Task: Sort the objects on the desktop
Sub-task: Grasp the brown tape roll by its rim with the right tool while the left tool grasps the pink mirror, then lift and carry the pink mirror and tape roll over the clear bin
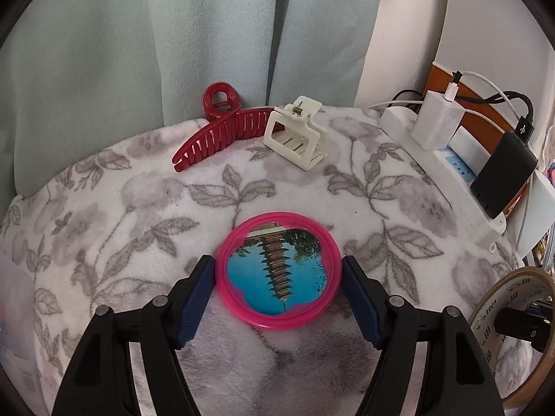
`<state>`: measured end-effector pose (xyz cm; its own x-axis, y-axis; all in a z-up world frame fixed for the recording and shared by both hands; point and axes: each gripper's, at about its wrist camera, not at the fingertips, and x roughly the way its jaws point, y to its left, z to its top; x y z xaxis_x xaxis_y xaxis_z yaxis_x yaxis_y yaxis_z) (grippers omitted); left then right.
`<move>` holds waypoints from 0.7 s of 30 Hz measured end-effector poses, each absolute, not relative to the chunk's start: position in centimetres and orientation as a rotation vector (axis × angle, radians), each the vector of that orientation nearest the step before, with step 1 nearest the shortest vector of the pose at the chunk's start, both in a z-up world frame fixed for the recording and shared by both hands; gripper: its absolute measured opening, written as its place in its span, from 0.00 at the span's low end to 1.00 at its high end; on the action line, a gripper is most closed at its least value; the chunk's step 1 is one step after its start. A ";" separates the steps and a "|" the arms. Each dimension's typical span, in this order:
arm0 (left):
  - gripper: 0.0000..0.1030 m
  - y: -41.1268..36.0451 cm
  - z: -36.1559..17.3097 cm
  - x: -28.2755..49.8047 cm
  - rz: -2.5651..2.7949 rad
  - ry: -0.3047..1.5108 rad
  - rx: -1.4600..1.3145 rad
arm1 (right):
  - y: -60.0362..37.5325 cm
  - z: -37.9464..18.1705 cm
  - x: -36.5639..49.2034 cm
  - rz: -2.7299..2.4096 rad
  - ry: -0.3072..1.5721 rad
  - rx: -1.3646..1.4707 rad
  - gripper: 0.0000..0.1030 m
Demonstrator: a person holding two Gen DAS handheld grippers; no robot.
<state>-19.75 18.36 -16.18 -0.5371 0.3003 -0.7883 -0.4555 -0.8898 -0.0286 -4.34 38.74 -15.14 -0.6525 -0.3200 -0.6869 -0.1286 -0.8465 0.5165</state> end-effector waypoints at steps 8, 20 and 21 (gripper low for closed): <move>0.72 18.2 -16.1 -19.8 2.415 0.240 -1.194 | 37.9 -15.0 -3.9 -2.626 -0.818 1.256 0.21; 0.72 16.4 -14.7 -17.8 2.443 0.131 -1.189 | 38.4 -13.7 -3.3 -2.625 -0.828 1.232 0.21; 0.72 16.2 -14.5 -17.5 2.445 0.124 -1.184 | 38.5 -13.4 -3.0 -2.627 -0.822 1.230 0.21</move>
<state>-17.48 16.21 -14.48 -0.5496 0.3308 -0.7671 -0.4065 -0.9081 -0.1004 -2.96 38.46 -13.45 -0.6604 -0.3320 -0.6736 -0.1114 -0.8438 0.5250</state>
